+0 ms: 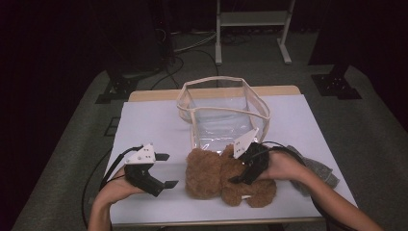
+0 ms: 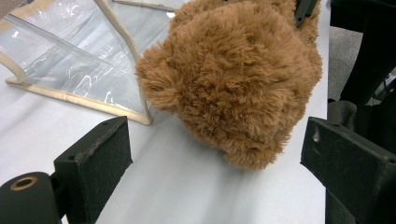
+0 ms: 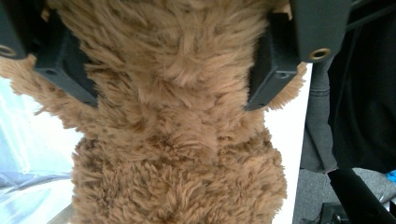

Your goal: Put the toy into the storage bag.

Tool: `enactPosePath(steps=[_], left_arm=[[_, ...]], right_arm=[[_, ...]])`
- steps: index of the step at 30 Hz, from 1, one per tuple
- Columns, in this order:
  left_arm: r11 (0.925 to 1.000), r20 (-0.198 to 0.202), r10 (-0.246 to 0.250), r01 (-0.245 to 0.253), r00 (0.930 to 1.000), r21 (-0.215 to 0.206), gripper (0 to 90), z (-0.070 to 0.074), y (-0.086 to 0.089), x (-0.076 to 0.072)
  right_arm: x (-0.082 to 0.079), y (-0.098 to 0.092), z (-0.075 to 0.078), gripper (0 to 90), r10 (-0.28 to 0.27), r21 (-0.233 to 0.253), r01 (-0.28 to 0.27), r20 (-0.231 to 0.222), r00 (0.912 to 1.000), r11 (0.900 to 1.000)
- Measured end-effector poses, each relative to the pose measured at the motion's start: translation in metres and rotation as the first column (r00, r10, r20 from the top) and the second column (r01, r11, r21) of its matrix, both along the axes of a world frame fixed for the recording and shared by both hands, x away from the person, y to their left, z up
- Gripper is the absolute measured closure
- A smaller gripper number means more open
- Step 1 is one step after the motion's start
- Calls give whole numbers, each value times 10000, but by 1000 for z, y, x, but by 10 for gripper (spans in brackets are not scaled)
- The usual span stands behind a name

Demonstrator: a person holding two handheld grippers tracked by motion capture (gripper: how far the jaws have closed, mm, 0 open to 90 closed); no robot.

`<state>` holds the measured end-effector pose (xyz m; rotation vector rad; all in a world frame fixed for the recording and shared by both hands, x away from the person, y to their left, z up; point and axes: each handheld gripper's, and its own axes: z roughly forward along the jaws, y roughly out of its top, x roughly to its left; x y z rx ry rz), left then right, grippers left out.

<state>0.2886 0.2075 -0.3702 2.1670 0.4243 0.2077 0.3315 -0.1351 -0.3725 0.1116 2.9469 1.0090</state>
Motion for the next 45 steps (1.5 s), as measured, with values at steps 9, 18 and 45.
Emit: enactPosePath(steps=[9,18,45], left_arm=[[10000,31,68,-67,10000,-73,75,1,2,-1],[9999,16,94,-94,10000,-80,75,0,2,1],[9997,54,242,-242,9997,-46,75,1,6,0]], right_arm=[[0,-6,-6,437,-79,40,79,17,10000,10000],[1,-6,-6,550,-262,51,262,-29,9997,9996],[-5,-3,19,663,-105,241,101,169,9998,9997]])
